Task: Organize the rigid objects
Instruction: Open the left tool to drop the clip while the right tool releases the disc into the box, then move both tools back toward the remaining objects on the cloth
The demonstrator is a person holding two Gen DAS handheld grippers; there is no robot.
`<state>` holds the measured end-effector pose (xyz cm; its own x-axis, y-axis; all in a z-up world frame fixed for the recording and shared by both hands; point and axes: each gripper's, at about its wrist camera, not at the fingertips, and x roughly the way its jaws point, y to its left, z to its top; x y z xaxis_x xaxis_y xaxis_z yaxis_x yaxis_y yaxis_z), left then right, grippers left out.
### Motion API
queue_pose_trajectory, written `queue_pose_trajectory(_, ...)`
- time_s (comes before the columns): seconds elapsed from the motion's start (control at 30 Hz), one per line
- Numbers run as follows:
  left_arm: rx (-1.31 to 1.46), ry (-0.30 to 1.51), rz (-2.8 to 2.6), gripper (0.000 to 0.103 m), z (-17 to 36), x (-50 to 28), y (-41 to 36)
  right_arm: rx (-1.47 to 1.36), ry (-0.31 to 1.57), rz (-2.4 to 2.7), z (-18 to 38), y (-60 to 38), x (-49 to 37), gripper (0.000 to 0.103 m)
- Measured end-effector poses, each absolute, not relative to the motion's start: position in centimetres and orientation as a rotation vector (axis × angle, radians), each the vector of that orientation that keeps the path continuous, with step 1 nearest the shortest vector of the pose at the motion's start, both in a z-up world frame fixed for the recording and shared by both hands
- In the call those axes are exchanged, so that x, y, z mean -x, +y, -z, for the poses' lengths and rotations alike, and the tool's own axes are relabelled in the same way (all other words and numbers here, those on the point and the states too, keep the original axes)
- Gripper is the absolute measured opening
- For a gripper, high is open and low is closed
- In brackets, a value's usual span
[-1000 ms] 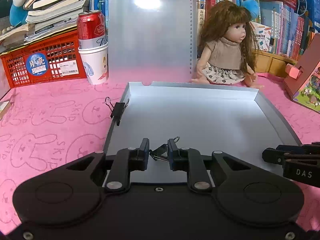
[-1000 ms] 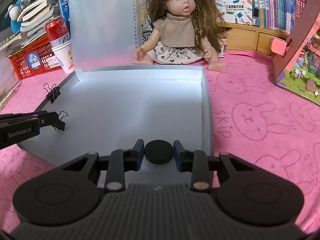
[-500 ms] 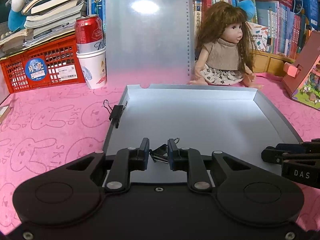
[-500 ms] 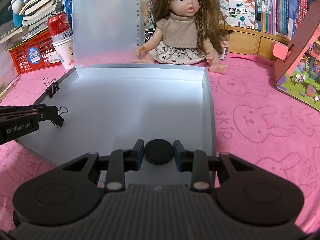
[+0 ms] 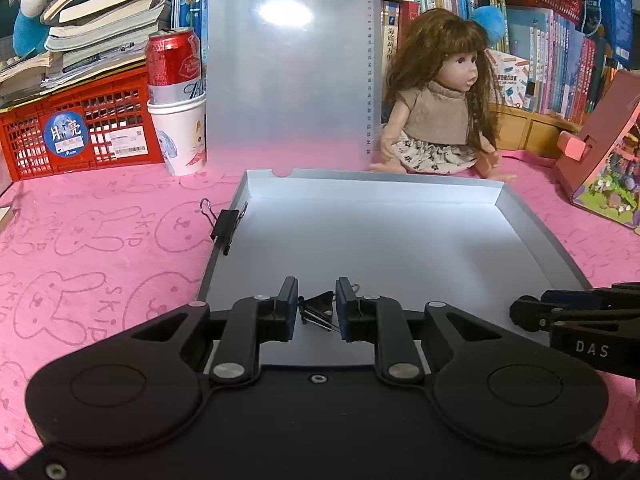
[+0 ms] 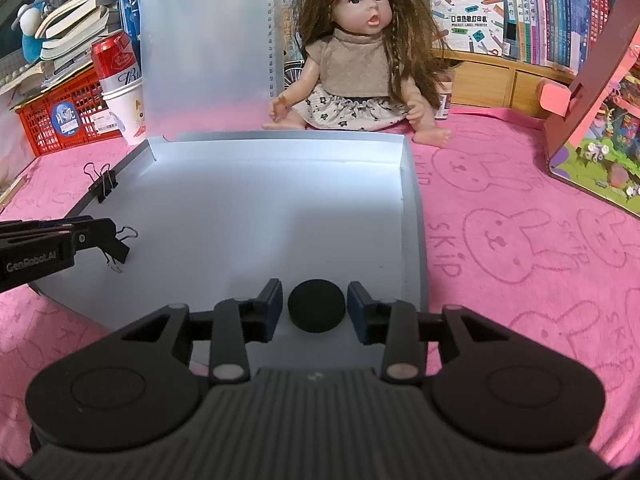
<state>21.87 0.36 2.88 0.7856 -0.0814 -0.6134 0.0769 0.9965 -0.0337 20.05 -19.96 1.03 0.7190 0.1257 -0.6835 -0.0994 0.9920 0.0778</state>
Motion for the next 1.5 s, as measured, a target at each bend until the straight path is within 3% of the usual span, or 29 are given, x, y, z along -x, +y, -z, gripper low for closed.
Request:
queue_pose_trajectory(0.17, 0.002, 0.645, 0.096, 0.036, -3.5, -21.2, 0.2, -0.033, 0.738, -0.135, -1.6, -20.1, -19.5, 0.061)
queue_pose_trajectory(0.53, -0.002, 0.595, 0.128, 0.046, -5.1, -17.8, 0.5, 0.013, 0.661, -0.170, -3.4, -20.4, -16.1, 0.071)
queue_pose_trajectory(1.0, -0.043, 0.529, 0.176, 0.075, -5.8, -10.9, 0.5, 0.098, 0.562, -0.245, -4.4, -19.3, -10.2, 0.087)
queue_pose_trajectory(1.5, -0.099, 0.500, 0.214, 0.079, -4.0, -4.7, -0.7, 0.139, 0.545, -0.243, -2.4, -19.6, -6.0, 0.088)
